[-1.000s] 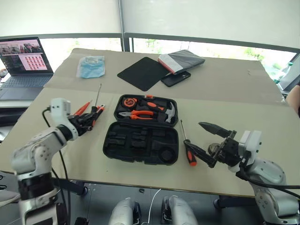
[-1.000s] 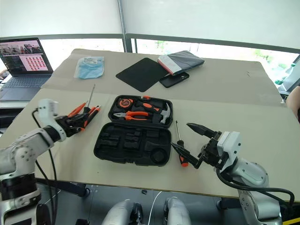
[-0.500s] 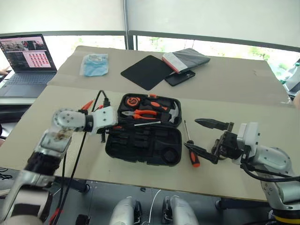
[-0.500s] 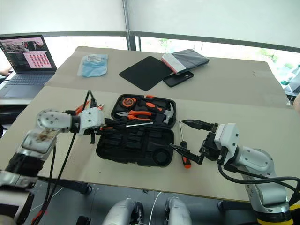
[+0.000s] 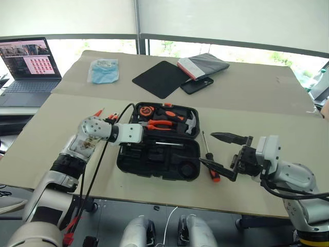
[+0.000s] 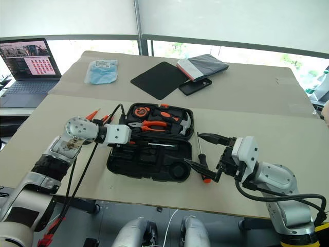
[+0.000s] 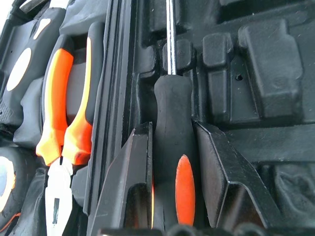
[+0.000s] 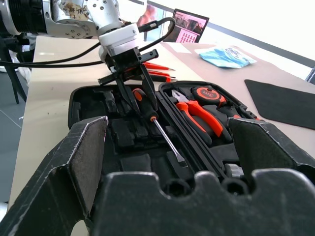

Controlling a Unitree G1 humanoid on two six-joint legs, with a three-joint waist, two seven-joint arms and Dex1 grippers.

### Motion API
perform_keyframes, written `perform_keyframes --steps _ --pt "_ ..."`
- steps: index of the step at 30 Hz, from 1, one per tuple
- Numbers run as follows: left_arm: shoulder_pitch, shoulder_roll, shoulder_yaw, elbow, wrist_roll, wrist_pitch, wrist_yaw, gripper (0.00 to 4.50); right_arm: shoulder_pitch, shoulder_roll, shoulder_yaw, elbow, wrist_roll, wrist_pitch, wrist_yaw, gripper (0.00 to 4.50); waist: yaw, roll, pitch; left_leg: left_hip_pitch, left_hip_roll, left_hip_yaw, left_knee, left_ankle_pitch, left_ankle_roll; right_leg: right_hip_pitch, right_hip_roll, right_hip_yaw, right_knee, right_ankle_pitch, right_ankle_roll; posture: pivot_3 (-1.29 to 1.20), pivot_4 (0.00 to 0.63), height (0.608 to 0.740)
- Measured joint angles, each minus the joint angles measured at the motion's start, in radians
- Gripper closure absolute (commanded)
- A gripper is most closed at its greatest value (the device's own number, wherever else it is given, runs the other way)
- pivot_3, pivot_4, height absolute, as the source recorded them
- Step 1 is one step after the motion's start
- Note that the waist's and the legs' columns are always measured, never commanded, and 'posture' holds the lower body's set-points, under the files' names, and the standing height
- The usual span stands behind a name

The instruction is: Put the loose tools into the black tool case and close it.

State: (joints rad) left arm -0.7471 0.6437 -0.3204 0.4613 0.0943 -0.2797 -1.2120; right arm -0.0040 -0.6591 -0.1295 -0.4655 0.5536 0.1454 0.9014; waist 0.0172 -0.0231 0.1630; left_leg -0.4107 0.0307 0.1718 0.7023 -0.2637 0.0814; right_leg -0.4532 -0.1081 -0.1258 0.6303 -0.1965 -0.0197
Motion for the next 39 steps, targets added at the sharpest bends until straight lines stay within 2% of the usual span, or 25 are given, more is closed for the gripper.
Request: perform_keyframes --steps 7,8,10,12,17,18,19,23,24,25,29,34,39 --pt "-0.005 -0.015 0.001 0.01 0.006 0.022 0.0 3.67 0.008 0.0 0.004 -0.016 0.004 0.035 -0.013 0.0 0.002 0.0 0.0 -0.001 0.0 0.0 0.002 0.0 0.0 0.0 0.001 0.0 0.001 0.0 0.0 0.0 0.15 0.74" --pt "-0.004 -0.015 0.005 0.003 -0.012 0.048 -0.017 2.67 0.008 0.0 0.004 -0.018 0.008 0.038 -0.013 0.0 0.001 0.0 0.0 -0.001 0.0 0.0 0.002 0.0 0.0 0.0 0.001 -0.001 0.001 0.0 0.0 0.0 0.15 0.74" --pt "-0.001 -0.023 0.023 -0.016 -0.029 0.069 -0.022 2.09 0.008 0.0 0.005 -0.018 0.011 0.042 -0.013 0.0 0.003 0.0 0.0 -0.002 0.0 0.0 0.002 0.0 0.001 0.0 0.001 -0.001 0.001 0.0 0.0 0.0 0.15 0.74" --pt "0.001 -0.055 0.051 -0.037 -0.055 0.086 0.014 1.33 0.008 0.0 0.006 -0.018 0.012 0.051 -0.012 0.0 0.008 0.0 0.0 -0.003 0.0 0.0 0.003 -0.001 0.001 0.0 0.001 -0.001 0.001 0.0 0.0 0.0 0.15 0.74" --pt "0.047 -0.092 0.142 -0.092 -0.156 0.164 0.069 1.33 0.012 0.001 0.012 -0.026 0.017 0.062 -0.013 0.0 -0.005 0.0 0.0 -0.003 0.0 0.0 0.005 -0.001 0.001 0.0 0.001 0.0 0.001 0.001 0.001 0.0 0.15 0.74" --pt "0.063 -0.094 0.161 -0.101 -0.177 0.191 0.081 1.89 0.017 0.001 0.012 -0.028 0.017 0.063 -0.015 0.0 -0.008 0.0 0.0 -0.002 0.0 0.0 0.005 0.0 0.001 0.0 0.001 0.0 0.001 0.001 0.001 0.0 0.15 0.74" --pt "0.083 -0.096 0.181 -0.109 -0.195 0.217 0.094 2.09 0.021 0.002 0.012 -0.031 0.017 0.064 -0.019 0.0 -0.01 0.0 0.0 -0.002 0.0 0.0 0.005 0.0 0.0 0.0 0.001 0.001 0.002 0.001 0.001 0.0 0.15 0.74" --pt "0.159 -0.124 0.209 -0.124 -0.238 0.296 0.132 3.65 0.035 0.007 0.009 -0.037 0.018 0.066 -0.032 0.0 -0.007 0.0 0.0 -0.001 0.0 0.0 0.005 0.0 0.0 0.0 0.002 0.0 0.003 0.001 0.001 0.0 0.15 0.74" --pt "0.169 -0.139 0.208 -0.124 -0.24 0.308 0.141 3.87 0.037 0.008 0.009 -0.038 0.018 0.066 -0.033 0.0 -0.005 0.0 0.0 -0.001 0.0 0.0 0.005 0.0 0.0 0.001 0.002 0.0 0.003 0.001 0.001 0.0 0.15 0.74" --pt "0.176 -0.15 0.204 -0.124 -0.239 0.316 0.149 4.39 0.038 0.009 0.009 -0.038 0.018 0.066 -0.034 0.0 -0.002 0.0 0.0 -0.002 0.0 0.0 0.005 0.0 0.0 0.001 0.002 0.0 0.002 0.001 0.001 0.0 0.15 0.74" --pt "0.165 -0.166 0.166 -0.123 -0.205 0.327 0.17 4.46 0.041 0.014 0.008 -0.04 0.018 0.066 -0.039 0.0 0.0 0.0 0.0 -0.001 0.0 0.0 0.006 -0.001 0.001 0.002 0.002 0.0 0.002 0.001 0.001 0.0 0.15 0.74" --pt "0.157 -0.182 0.129 -0.122 -0.168 0.332 0.184 4.46 0.059 0.014 0.001 -0.046 0.019 0.066 -0.039 0.0 0.005 0.001 -0.001 0.007 0.0 -0.001 0.006 -0.003 0.003 0.012 -0.001 -0.001 -0.001 0.001 0.002 0.0 0.15 0.74" --pt "0.152 -0.183 0.118 -0.141 -0.167 0.384 0.17 4.46 0.089 0.023 -0.002 -0.053 0.019 0.073 -0.059 0.0 0.005 0.002 -0.001 0.008 0.0 -0.002 0.006 -0.004 0.003 0.013 -0.004 -0.001 -0.002 0.001 0.002 0.0 0.15 0.74"
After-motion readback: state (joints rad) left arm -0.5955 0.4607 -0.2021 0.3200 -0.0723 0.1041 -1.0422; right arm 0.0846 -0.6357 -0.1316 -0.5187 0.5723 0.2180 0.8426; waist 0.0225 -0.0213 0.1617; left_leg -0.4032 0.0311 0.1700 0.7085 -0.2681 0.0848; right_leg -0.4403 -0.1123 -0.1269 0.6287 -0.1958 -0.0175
